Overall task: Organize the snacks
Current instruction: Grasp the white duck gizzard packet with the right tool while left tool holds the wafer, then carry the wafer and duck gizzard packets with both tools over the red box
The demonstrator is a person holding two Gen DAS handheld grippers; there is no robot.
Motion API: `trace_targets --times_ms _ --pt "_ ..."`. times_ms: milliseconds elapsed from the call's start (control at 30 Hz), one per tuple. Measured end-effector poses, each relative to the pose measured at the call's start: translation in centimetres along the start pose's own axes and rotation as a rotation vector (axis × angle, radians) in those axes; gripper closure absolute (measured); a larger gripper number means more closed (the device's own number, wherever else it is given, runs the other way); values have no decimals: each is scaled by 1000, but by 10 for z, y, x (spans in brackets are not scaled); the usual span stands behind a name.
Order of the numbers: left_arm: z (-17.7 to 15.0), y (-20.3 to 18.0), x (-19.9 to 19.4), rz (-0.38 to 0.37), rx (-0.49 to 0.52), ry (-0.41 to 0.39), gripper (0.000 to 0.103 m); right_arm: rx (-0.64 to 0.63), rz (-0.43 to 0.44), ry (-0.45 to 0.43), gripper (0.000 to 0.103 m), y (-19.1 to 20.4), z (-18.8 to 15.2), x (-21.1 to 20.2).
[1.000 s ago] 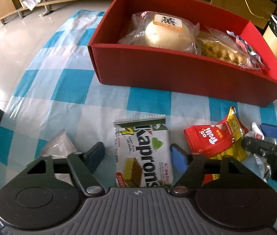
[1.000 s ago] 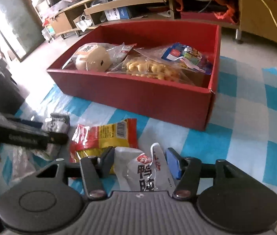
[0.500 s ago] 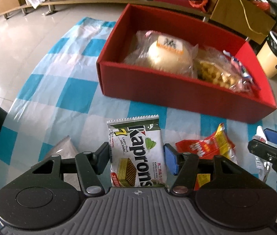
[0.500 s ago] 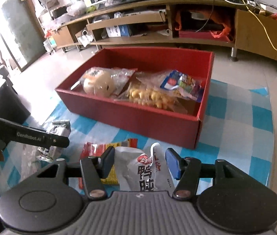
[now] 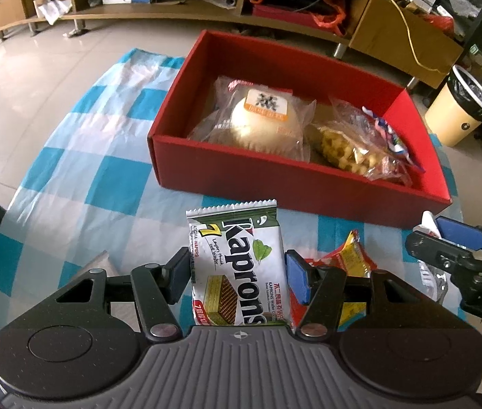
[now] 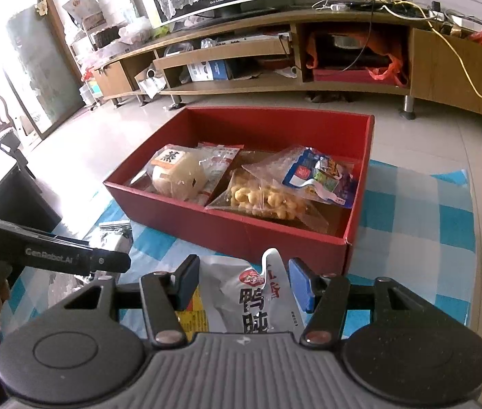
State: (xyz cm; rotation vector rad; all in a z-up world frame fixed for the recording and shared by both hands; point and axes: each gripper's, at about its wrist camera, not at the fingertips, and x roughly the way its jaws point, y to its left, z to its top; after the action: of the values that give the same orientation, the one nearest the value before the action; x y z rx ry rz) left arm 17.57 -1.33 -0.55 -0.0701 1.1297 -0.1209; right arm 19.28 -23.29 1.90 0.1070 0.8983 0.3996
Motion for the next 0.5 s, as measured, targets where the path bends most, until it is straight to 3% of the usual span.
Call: trace_targets --times_ms 500 --pt "32 -18 -14 -37 -2 -79 37 47 22 -97 47 -6 37 -7"
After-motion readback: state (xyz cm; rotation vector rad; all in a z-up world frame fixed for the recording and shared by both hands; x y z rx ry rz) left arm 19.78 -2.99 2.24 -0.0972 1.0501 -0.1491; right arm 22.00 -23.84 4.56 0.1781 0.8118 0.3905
